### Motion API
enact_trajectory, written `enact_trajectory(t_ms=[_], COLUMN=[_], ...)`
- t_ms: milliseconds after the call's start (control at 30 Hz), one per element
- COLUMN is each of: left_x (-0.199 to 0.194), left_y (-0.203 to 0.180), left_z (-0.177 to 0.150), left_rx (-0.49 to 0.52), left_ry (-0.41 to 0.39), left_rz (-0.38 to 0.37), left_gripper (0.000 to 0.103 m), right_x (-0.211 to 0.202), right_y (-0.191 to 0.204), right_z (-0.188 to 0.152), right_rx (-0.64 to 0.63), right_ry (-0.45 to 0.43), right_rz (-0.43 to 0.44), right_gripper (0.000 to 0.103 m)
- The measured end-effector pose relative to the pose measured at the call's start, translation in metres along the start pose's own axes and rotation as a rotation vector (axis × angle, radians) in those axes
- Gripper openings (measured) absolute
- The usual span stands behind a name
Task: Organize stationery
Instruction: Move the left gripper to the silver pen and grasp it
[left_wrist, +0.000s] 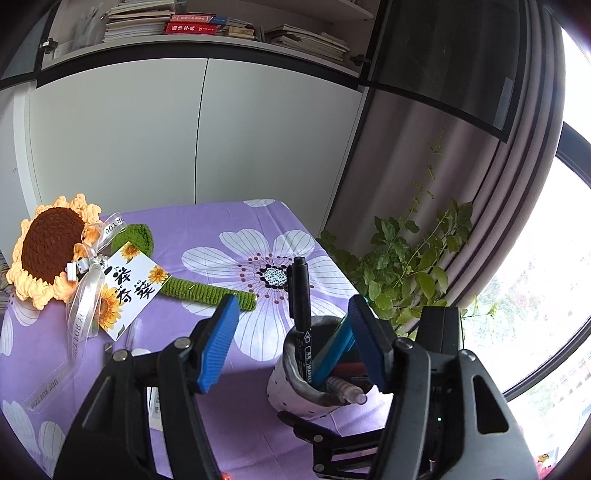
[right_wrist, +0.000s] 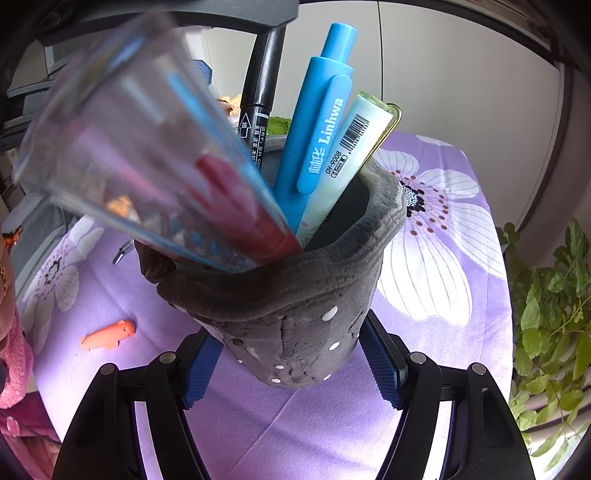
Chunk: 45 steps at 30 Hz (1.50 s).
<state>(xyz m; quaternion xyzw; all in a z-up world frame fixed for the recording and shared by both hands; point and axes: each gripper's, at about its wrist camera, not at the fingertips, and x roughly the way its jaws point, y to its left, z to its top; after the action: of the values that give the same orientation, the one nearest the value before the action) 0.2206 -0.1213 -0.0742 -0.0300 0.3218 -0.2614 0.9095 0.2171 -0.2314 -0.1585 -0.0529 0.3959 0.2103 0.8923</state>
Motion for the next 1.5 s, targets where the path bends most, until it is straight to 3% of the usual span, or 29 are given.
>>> enact_trajectory(t_ms=[133,267,400,467,500,633,867,1367,1500], left_x=[-0.021,-0.042,-0.043,-0.038,-0.035,-0.014,0.025,0.051,0.054], left_y=[0.019,0.056,0.105,0.126,0.134,0.149,0.159,0.165,0.165], left_z=[0.004,0.006,-0.002,-0.011,-0.015,-0.029,-0.041,-0.034,-0.036], left_rx=[-0.025,-0.07,-0.156,-0.197,-0.211,-0.215,-0.205,-0.23,-0.225], left_ry=[-0.03,-0.053,0.021,0.071,0.097,0.195,0.296,0.355,0.379], left_rz=[0.034,0.166,0.302,0.342,0.353,0.388,0.437,0.42,0.421], left_gripper=[0.062,0.062,0.059,0.046,0.044,0.042,0.025,0.024,0.016], right_x=[0.0,0.0,0.0,0.0,0.0,0.001,0.002,0.005,0.005], right_y=[0.0,0.0,-0.001,-0.001,-0.002,-0.005,-0.007,-0.011,-0.011], right_z=[0.0,0.0,0.0,0.0,0.0,-0.001,-0.001,-0.003,-0.002], right_rx=[0.0,0.001,0.002,0.002,0.002,0.004,0.009,0.016,0.016], right_ry=[0.0,0.0,0.0,0.0,0.001,0.008,0.011,0.017,0.017], right_rz=[0.0,0.0,0.001,0.001,0.001,0.001,0.003,0.009,0.009], right_gripper=[0.073,0.073,0.073,0.073,0.073,0.073,0.073,0.073,0.073])
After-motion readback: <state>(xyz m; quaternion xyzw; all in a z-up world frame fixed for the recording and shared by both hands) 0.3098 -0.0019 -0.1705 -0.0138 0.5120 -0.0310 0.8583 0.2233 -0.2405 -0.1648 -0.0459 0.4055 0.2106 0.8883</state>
